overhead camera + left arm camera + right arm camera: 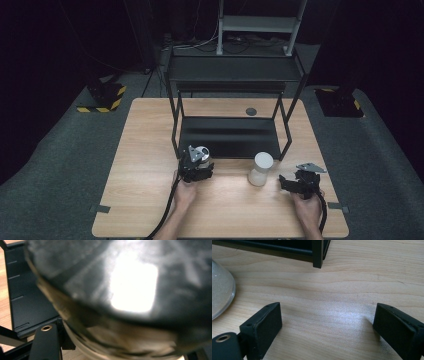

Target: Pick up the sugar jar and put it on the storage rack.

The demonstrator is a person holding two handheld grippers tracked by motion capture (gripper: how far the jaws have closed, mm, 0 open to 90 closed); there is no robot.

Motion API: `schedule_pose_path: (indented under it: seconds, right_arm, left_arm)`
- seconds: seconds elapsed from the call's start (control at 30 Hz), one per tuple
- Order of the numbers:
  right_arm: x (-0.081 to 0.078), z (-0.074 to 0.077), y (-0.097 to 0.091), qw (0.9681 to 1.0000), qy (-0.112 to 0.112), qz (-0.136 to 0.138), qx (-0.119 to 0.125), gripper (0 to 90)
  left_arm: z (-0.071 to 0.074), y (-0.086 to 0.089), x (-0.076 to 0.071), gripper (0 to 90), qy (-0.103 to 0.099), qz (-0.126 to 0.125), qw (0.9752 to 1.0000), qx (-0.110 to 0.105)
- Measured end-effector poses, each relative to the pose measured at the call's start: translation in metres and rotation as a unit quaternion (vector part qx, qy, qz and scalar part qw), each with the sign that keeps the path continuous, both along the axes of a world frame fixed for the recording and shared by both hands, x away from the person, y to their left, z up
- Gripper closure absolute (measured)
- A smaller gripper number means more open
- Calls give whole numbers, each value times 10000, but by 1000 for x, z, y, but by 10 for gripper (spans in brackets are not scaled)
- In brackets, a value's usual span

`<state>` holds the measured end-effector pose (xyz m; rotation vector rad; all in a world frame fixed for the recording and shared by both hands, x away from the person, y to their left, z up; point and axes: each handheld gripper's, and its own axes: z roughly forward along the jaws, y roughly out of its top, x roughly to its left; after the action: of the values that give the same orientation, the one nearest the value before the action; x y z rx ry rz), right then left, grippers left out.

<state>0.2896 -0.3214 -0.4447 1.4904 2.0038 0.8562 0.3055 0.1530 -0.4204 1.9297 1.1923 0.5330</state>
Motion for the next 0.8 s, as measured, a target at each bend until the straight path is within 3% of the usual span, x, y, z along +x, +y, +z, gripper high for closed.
schedule_pose_path:
  seconds: [0.13,0.33,0.8]
  right_arm:
    - [0,0,0,10000,2,-2,2,77]
    - [0,0,0,10000,3,-2,3,77]
    - [0,0,0,10000,-1,3,-3,78]
  left_arm:
    - [10,-1,0,308,-53,-128,9999,98]
    - [26,1,4,309,22,-386,9991,155]
    - [52,8,9,308,52,-626,9980,66]
